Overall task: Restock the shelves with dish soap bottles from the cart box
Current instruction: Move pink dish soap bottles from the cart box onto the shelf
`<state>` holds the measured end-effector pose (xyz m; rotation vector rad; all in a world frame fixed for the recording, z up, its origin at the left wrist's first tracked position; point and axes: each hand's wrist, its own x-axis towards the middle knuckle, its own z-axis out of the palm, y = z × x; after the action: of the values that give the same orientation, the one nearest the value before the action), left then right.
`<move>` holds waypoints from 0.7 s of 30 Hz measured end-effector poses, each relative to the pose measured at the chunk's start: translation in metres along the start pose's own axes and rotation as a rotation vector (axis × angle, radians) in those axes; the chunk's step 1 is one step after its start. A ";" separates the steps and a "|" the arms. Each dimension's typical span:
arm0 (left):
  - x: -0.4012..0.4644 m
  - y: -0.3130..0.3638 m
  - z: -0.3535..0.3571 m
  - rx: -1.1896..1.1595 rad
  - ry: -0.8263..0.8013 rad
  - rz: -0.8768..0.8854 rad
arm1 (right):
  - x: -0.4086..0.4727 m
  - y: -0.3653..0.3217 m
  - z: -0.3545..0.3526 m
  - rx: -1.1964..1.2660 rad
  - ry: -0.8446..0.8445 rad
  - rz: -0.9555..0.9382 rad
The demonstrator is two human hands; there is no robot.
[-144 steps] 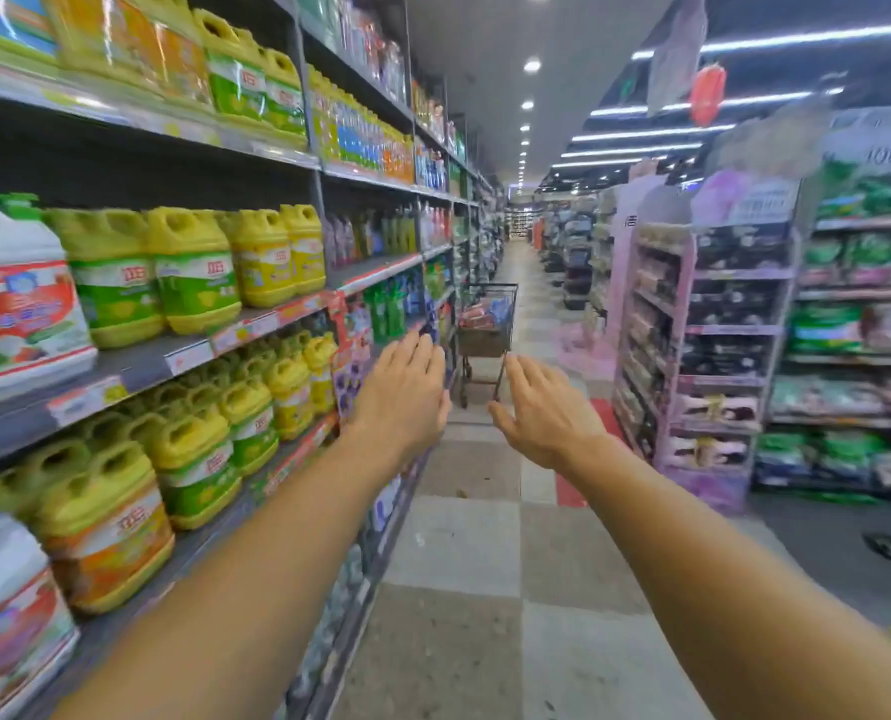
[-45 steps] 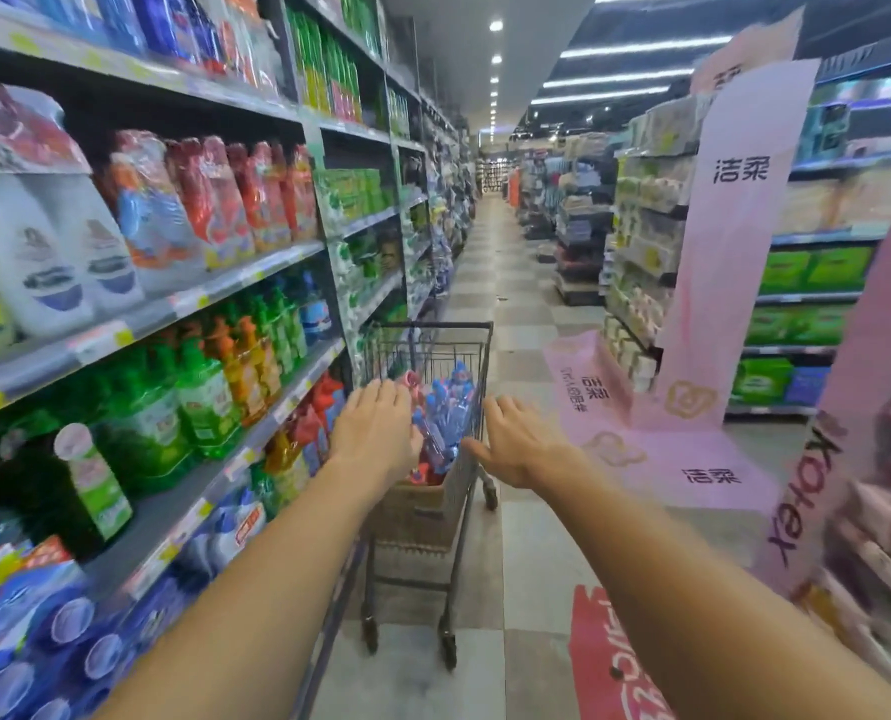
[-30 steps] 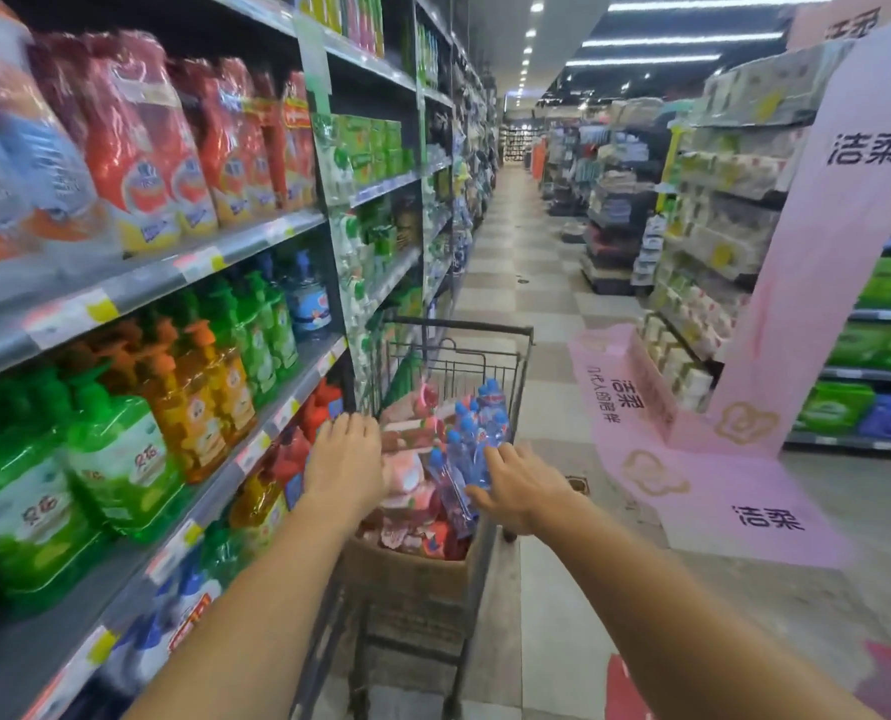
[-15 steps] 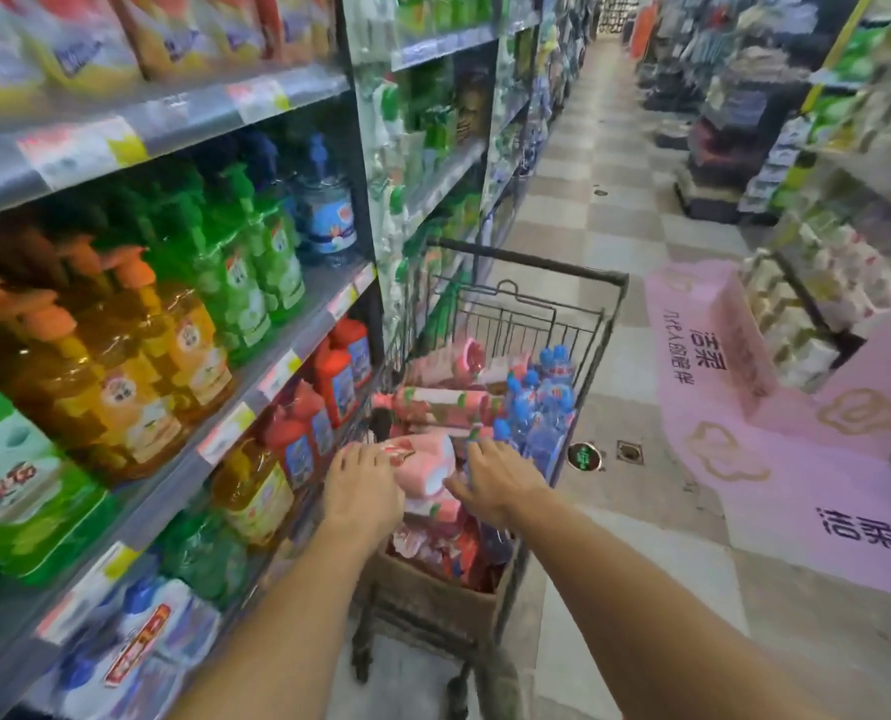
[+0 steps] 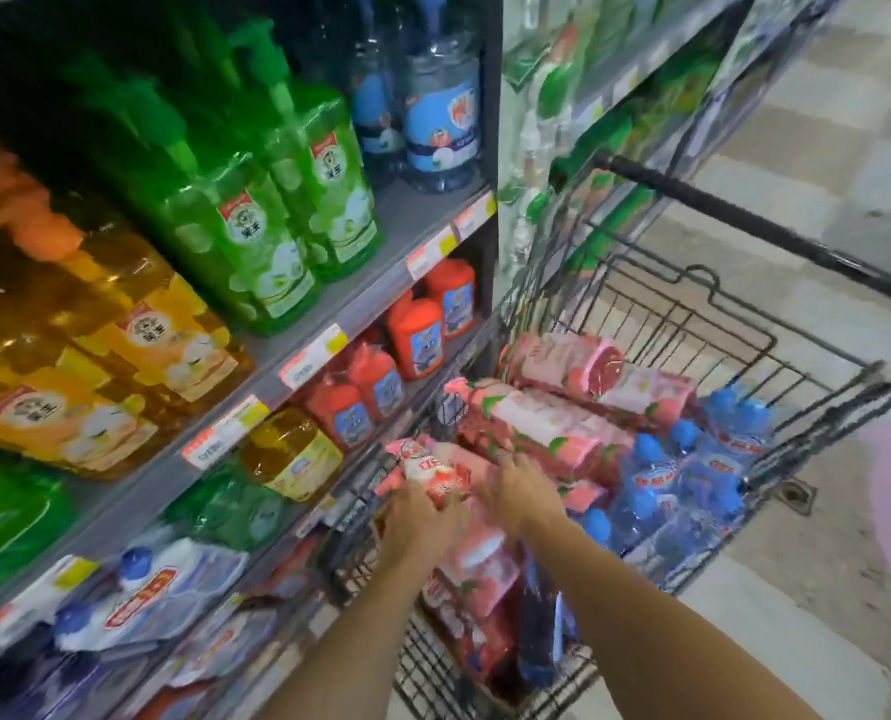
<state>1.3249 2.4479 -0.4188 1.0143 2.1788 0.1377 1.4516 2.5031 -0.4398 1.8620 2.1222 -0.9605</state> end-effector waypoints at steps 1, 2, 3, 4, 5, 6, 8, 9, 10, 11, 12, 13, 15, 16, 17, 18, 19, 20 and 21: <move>0.003 0.003 0.003 -0.050 -0.004 -0.034 | 0.007 -0.002 0.002 0.003 -0.009 0.007; 0.004 0.005 0.005 -0.091 0.004 -0.050 | 0.012 -0.004 0.004 -0.002 -0.035 0.015; 0.006 0.006 0.007 -0.126 0.011 -0.067 | 0.020 -0.006 0.009 -0.013 -0.068 0.012; 0.007 0.007 0.008 -0.156 0.017 -0.087 | 0.028 -0.006 0.015 -0.033 -0.094 0.016; 0.010 0.008 0.008 -0.176 0.020 -0.109 | 0.038 -0.006 0.024 -0.064 -0.101 0.009; 0.014 0.008 0.010 -0.186 0.018 -0.123 | 0.046 -0.006 0.031 -0.107 -0.089 0.014; 0.021 0.005 0.015 -0.227 0.008 -0.168 | 0.049 -0.009 0.035 -0.185 -0.063 0.021; 0.025 0.003 0.017 -0.259 -0.005 -0.199 | 0.046 -0.012 0.034 -0.217 -0.074 0.008; 0.026 0.002 0.017 -0.295 -0.026 -0.228 | 0.041 -0.014 0.031 -0.246 -0.082 0.000; 0.028 0.000 0.017 -0.330 -0.055 -0.257 | 0.040 -0.014 0.031 -0.277 -0.074 -0.014; 0.031 -0.002 0.018 -0.383 -0.087 -0.280 | 0.041 -0.012 0.033 -0.311 -0.082 -0.033; 0.032 -0.004 0.017 -0.445 -0.114 -0.301 | 0.047 -0.009 0.036 -0.303 -0.088 -0.053; 0.031 -0.011 0.014 -0.564 -0.158 -0.314 | 0.059 -0.002 0.047 -0.274 -0.113 -0.079; 0.030 -0.016 0.013 -0.619 -0.162 -0.319 | 0.058 0.000 0.046 -0.268 -0.132 -0.075; 0.027 -0.022 0.013 -0.670 -0.160 -0.325 | 0.055 0.001 0.041 -0.289 -0.138 -0.104; 0.023 -0.027 0.012 -0.703 -0.158 -0.324 | 0.048 0.002 0.032 -0.283 -0.156 -0.134; 0.018 -0.033 0.012 -0.721 -0.162 -0.313 | 0.041 0.003 0.025 -0.268 -0.176 -0.162; 0.011 -0.037 0.011 -0.738 -0.157 -0.288 | 0.037 0.008 0.020 -0.224 -0.164 -0.189; 0.006 -0.041 0.013 -0.758 -0.142 -0.270 | 0.036 0.016 0.019 -0.183 -0.129 -0.233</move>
<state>1.3046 2.4215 -0.4471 0.2888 1.8598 0.6807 1.4535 2.5228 -0.4789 1.4536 2.2966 -0.8684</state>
